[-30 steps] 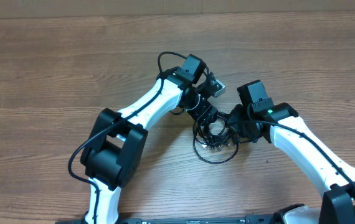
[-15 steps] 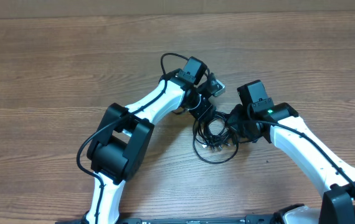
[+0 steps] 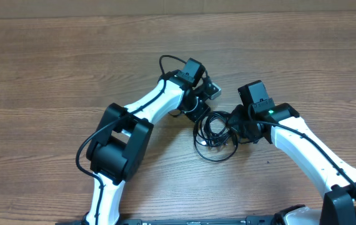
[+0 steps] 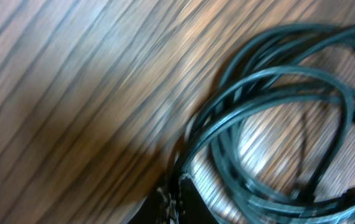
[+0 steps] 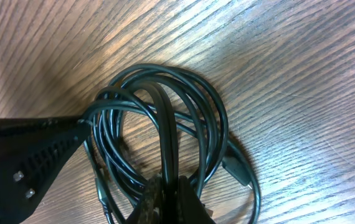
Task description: Untangle cables
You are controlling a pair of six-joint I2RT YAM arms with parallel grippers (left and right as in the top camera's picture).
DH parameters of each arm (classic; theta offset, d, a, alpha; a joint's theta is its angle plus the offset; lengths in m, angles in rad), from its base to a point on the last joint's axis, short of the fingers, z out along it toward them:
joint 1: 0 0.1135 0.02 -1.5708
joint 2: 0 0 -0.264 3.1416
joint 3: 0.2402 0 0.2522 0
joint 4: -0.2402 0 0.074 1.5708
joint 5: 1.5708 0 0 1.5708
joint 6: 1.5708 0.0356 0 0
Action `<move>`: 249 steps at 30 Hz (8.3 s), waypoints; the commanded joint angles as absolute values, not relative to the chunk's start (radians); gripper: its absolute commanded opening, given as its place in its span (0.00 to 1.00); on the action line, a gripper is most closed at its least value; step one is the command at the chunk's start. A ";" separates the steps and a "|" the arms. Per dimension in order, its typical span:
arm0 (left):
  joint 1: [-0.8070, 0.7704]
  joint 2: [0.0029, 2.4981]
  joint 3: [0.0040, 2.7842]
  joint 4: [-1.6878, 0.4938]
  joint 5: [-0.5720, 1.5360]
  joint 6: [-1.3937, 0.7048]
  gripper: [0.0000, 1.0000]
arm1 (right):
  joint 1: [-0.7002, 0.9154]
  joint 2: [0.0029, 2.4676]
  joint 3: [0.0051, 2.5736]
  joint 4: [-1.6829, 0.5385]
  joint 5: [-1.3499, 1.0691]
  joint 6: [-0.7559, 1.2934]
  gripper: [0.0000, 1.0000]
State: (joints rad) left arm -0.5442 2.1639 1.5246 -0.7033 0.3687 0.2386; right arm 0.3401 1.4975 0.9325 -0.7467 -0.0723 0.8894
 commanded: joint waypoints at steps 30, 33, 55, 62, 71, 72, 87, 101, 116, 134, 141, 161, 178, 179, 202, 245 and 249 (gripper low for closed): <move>-0.007 1.447 1.555 -0.678 0.251 -0.084 0.04 | 0.334 1.499 0.949 -0.893 0.274 0.891 0.04; 0.050 1.414 1.555 -0.633 0.251 -0.141 0.04 | 0.315 1.499 0.949 -0.923 0.349 0.891 0.04; -0.128 1.524 1.555 -0.781 0.393 -0.070 0.56 | 0.195 1.481 0.972 -0.763 0.023 0.593 0.25; -0.327 1.685 1.555 -0.765 0.373 0.004 0.60 | 0.167 1.407 1.058 -0.862 0.024 0.551 0.55; -0.520 1.915 1.555 -0.592 0.343 0.061 0.61 | 0.138 1.341 1.084 -0.956 0.023 0.552 0.57; -0.538 1.940 1.555 -0.561 0.326 0.076 0.63 | 0.138 1.340 1.084 -0.970 0.023 0.552 0.57; -0.616 2.207 1.555 -0.315 0.199 0.213 0.80 | 0.138 1.335 1.089 -1.040 0.019 0.552 0.58; -0.616 2.283 1.555 -0.307 0.199 0.276 0.42 | 0.138 1.335 1.089 -1.049 0.019 0.553 0.58; -0.596 2.265 1.556 -0.525 0.197 0.263 0.04 | 0.138 1.335 1.089 -1.050 0.020 0.552 0.58; -0.450 1.778 1.561 -0.672 0.168 0.045 0.04 | 0.143 1.341 1.078 -0.826 -0.081 0.502 0.69; -0.418 1.623 1.561 -0.755 -0.134 0.019 0.04 | 0.143 1.427 1.053 -0.769 -0.081 0.484 0.69; 0.046 1.541 1.561 -0.649 -0.187 -0.277 0.04 | 0.143 1.573 1.052 -0.773 -0.091 0.436 0.71; 0.103 1.541 1.561 -0.636 0.263 -0.336 0.59 | 0.143 1.573 1.052 -0.784 -0.091 0.436 0.72; 0.092 1.541 1.561 -0.651 0.280 -0.336 0.61 | 0.143 1.573 1.052 -0.783 -0.091 0.436 0.73; -0.468 1.874 1.559 -0.803 0.327 -0.314 0.61 | 0.014 1.568 1.293 -1.092 -0.088 0.436 0.80; -0.756 2.138 1.559 -0.702 0.144 -1.377 0.69 | -0.061 1.567 1.303 -1.196 -0.092 0.414 0.85; -0.761 2.138 1.559 -0.698 0.125 -1.377 0.66 | -0.061 1.567 1.303 -1.200 -0.092 0.414 0.85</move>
State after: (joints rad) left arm -0.7532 2.1288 1.5555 -0.7021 0.1814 -1.3628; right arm -0.0566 1.5791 1.2755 -1.1988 -0.0822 0.4252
